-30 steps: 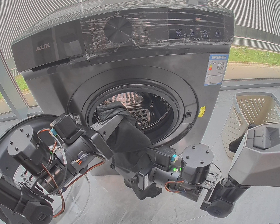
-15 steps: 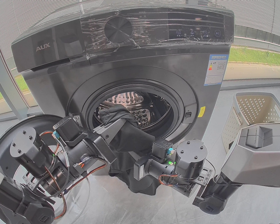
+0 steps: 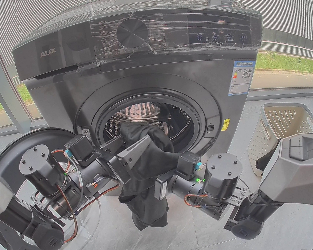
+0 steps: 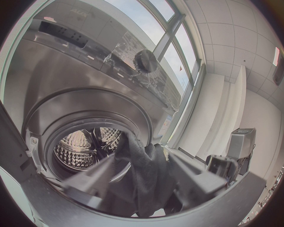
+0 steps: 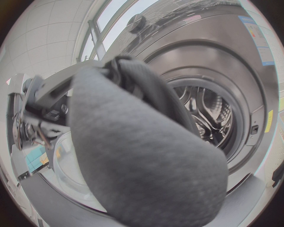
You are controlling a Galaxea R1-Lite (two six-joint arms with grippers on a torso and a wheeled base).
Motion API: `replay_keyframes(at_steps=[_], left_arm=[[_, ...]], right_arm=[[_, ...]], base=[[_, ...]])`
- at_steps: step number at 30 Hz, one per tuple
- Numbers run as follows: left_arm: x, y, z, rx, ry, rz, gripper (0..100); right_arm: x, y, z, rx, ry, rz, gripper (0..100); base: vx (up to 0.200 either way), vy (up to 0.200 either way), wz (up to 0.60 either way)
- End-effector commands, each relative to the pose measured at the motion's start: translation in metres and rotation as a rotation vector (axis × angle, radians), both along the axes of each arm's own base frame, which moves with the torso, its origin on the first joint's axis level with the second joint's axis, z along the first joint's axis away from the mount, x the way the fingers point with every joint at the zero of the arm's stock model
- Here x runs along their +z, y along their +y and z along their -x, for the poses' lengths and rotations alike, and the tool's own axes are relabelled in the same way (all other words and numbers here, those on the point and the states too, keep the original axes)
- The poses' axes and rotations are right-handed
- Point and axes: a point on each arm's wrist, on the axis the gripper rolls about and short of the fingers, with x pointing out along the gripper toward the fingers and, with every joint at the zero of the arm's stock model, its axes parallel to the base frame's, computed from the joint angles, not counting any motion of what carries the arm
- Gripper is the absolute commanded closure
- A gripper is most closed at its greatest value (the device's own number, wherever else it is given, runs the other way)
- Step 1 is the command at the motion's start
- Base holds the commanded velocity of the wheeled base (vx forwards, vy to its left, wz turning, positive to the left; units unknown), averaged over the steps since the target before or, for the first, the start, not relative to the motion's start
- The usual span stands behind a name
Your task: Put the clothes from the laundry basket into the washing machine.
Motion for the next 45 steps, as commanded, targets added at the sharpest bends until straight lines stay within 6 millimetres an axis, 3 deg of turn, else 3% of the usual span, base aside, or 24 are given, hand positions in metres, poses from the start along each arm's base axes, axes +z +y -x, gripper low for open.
replay_keyframes(at_steps=[1,7,12,15,23,35,45], left_arm=[[-0.012,0.004,-0.009,0.036,0.036,-0.021,0],[-0.02,0.005,-0.015,0.068,0.058,-0.033,0],[-0.022,0.009,-0.017,0.079,0.066,-0.038,0],[-0.027,0.012,-0.015,0.085,0.089,-0.049,0],[-0.073,0.018,-0.005,0.038,0.216,-0.203,0],[-0.093,0.026,-0.001,0.034,0.283,-0.262,0],[-0.12,0.036,-0.013,0.065,0.351,-0.319,0]], right_arm=[[0.02,-0.017,-0.003,-0.056,-0.007,-0.04,100],[0.03,-0.046,-0.014,-0.137,-0.005,-0.041,100],[0.035,-0.053,-0.017,-0.179,-0.001,-0.057,100],[0.036,-0.053,-0.017,-0.185,-0.002,-0.061,100],[0.047,-0.05,-0.02,-0.181,-0.031,-0.093,100],[0.059,-0.047,-0.011,-0.157,-0.055,-0.12,100],[0.067,-0.036,0.005,-0.105,-0.064,-0.137,100]], base=[[0.0,0.0,0.0],[0.0,0.0,0.0],[0.0,0.0,0.0],[0.0,0.0,0.0],[0.0,0.0,0.0],[0.0,0.0,0.0],[0.0,0.0,0.0]])
